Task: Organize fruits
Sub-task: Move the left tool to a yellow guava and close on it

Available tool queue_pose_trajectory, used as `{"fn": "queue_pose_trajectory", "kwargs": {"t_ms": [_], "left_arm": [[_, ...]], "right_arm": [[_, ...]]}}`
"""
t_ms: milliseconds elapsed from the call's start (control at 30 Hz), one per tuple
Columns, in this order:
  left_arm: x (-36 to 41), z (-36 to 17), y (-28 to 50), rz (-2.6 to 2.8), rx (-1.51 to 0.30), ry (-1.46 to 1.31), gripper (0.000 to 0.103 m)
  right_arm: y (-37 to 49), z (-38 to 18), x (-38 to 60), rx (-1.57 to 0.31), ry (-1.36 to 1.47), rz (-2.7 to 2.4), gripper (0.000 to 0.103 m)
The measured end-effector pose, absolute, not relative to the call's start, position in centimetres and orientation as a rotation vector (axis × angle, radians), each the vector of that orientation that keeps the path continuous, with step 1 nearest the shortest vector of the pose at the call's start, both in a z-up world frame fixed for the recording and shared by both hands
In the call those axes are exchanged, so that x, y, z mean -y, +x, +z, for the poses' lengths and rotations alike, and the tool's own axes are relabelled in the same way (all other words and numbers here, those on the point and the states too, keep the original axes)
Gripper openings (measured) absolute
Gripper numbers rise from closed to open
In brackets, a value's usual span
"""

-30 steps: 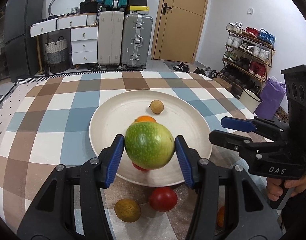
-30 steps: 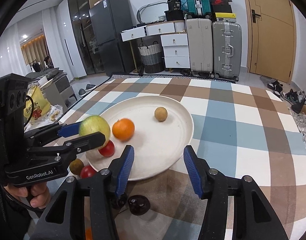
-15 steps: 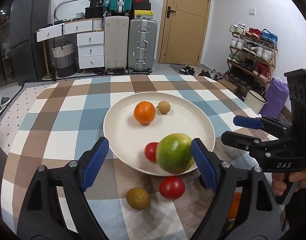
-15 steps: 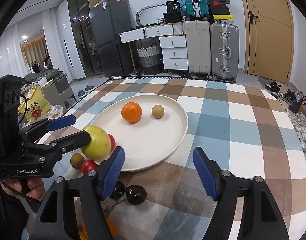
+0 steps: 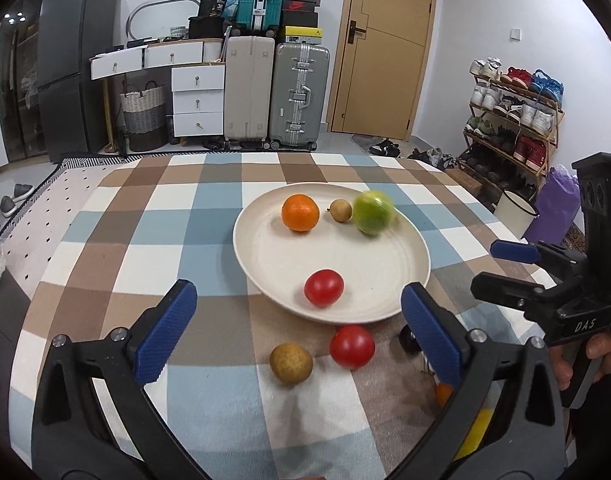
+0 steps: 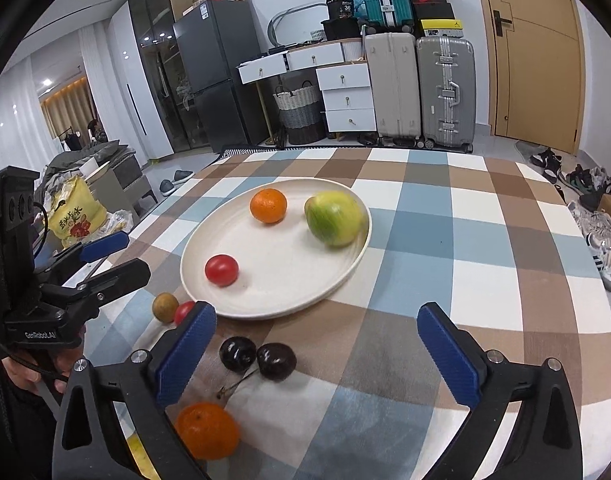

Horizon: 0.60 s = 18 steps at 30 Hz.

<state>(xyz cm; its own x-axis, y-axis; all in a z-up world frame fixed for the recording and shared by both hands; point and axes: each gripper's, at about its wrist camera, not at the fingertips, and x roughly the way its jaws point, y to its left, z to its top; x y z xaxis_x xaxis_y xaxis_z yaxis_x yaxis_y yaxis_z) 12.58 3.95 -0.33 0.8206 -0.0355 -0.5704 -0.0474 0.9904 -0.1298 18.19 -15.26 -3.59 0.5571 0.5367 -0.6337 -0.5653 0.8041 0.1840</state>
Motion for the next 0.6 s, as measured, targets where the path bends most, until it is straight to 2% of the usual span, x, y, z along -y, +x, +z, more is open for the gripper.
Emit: {"fn": "queue_pose_trajectory", "kwargs": {"t_ms": [600], "left_arm": [[-1.1, -0.3, 4.6, -0.025, -0.659, -0.151, 0.102]], "right_arm": [[11.4, -2.8, 16.9, -0.767, -0.131, 0.604, 0.102]]}}
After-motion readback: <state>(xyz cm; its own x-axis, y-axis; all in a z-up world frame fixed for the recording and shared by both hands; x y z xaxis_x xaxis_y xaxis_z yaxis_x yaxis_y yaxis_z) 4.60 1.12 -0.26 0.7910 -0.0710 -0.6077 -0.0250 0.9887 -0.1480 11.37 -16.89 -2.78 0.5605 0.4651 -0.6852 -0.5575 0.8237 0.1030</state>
